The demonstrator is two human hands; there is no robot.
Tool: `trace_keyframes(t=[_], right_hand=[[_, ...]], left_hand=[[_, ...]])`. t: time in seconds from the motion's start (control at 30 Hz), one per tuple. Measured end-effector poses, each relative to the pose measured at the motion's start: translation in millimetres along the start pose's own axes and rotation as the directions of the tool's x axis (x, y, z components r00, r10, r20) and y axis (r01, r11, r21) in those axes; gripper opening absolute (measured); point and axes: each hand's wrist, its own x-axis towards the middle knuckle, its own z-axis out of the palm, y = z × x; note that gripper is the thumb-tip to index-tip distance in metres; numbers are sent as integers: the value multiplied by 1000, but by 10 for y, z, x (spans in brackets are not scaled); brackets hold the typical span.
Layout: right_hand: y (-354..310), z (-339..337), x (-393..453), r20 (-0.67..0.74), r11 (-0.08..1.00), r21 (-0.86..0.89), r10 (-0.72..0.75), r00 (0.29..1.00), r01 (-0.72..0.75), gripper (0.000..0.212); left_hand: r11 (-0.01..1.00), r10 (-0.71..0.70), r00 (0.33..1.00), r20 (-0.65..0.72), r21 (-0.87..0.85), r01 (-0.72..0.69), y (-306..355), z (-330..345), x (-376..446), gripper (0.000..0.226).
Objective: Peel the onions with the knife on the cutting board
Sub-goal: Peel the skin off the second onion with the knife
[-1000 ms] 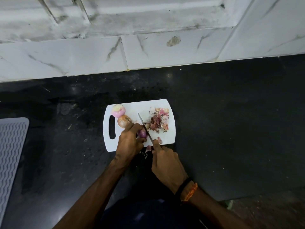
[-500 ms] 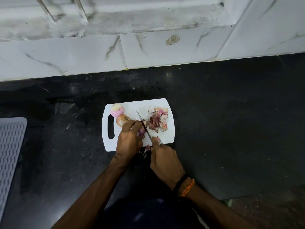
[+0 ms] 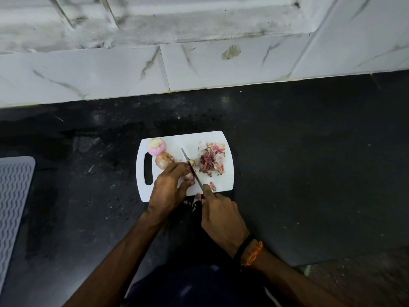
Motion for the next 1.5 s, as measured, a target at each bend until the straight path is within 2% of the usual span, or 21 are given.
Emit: trace_keyframes(t=[0.3,0.43,0.63,0.77,0.9,1.03,1.17,1.23,1.37,1.5], right_hand=[[6,2,-12,27,1000,3,10,1000,-10,51],[7,55,94,16,998,-64,19,1000,-18,55],[60,79,-25,61,1000,-23,20,998,-19,55],[65,109,72,18,999,-43,27,999,-26,57],[87,97,39,40,998,-58,27,999,-25,56],[138,86,-32,36,998,-59,12,999,-10,55],[165,68,-39,23,998,-65,0,1000,2,54],[198,42,-24,24,997,-75,-7,1000,9,54],[187,-18,-12,-9,999,-9,-39,999,39,51],[141,-73,37,-49,997,47,-53,997,55,48]], left_hand=[[1000,15,998,-65,4,-15,39,67,-69,28],[996,73,993,-97,60,-67,57,82,-71,36],[991,105,991,-89,87,-97,37,101,-95,27],[993,72,993,-90,99,-63,35,133,-25,28],[991,78,993,-90,119,-67,36,134,-39,28],[997,36,994,-102,66,-29,55,125,-103,32],[991,-117,991,-63,-67,113,28,40,-54,54],[988,-136,991,-16,-77,134,1,3,-17,59],[982,-165,984,59,-86,170,-33,-16,5,47],[988,-131,991,-11,-88,130,0,-23,57,39]])
